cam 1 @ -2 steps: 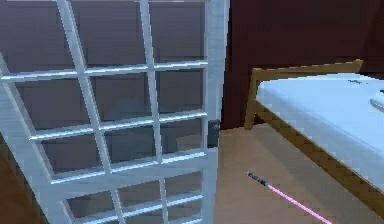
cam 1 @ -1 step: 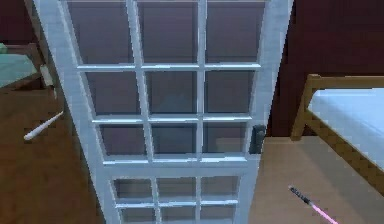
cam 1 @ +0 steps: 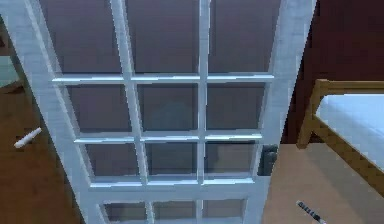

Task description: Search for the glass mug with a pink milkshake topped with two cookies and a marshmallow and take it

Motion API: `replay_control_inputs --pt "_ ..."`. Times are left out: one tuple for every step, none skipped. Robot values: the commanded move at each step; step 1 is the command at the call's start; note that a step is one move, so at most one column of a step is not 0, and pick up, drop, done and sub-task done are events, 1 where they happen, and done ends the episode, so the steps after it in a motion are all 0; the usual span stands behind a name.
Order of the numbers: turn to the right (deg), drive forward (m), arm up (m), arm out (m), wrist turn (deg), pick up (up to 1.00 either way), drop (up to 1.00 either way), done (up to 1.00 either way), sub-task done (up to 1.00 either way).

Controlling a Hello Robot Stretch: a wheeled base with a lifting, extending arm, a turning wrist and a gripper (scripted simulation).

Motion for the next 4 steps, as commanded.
replay_control_inputs --pt "-45.0 0.0 0.0 0.0 0.0 0.0 0.0 0.0 0.0" --pt "-45.0 0.0 0.0 0.0 0.0 0.0 0.0 0.0 0.0" --pt "0.0 0.3 0.0 0.0 0.0 0.0 0.0 0.0 0.0" --pt "36.0 0.0 0.0 0.0 0.0 0.0 0.0 0.0 0.0"
